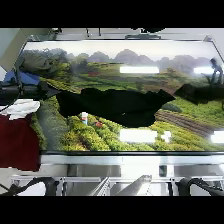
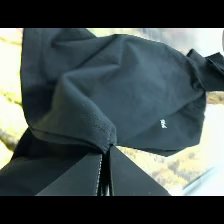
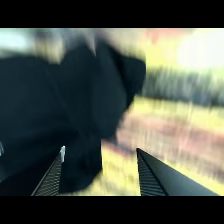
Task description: Fold the shirts.
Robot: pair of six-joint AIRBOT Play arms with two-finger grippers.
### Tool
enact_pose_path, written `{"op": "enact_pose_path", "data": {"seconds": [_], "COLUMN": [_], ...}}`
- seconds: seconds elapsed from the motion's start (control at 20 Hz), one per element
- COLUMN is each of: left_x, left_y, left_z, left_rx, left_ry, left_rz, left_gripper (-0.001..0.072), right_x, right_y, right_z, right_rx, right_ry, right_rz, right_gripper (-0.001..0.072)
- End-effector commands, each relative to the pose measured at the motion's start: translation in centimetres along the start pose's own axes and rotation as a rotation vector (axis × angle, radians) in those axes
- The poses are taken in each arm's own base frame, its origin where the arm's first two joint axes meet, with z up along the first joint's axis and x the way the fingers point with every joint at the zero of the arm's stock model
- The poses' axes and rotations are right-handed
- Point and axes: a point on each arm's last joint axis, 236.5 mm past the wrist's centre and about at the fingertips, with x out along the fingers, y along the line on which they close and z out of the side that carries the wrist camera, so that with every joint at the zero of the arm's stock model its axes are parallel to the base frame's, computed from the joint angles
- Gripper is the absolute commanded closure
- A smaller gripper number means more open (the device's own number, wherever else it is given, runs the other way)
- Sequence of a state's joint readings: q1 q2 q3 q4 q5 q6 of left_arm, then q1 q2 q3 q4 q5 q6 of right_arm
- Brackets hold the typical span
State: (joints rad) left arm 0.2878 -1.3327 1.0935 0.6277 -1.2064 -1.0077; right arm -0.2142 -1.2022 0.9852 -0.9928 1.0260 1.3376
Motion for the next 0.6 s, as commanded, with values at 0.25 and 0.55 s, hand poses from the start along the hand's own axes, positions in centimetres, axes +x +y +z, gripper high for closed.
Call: {"op": "enact_pose_path", "data": {"seconds": [0.25,0.55], "left_x": [1.9,1.9], "left_y": [2.4,2.2], "left_z": [-0.3,-0.4], "left_rx": [-0.021,-0.015], "left_ry": [0.039,0.044], "left_rz": [0.004,-0.002], "left_gripper": [0.0685,0.0685], "right_x": [6.6,10.4], "right_y": [0.4,3.1], "right_z": [-12.0,-12.4], "right_rx": [0.045,0.065], "right_ry": [0.243,0.227], "right_rz": [0.021,0.062], "right_gripper": [0.0208,0.021]}}
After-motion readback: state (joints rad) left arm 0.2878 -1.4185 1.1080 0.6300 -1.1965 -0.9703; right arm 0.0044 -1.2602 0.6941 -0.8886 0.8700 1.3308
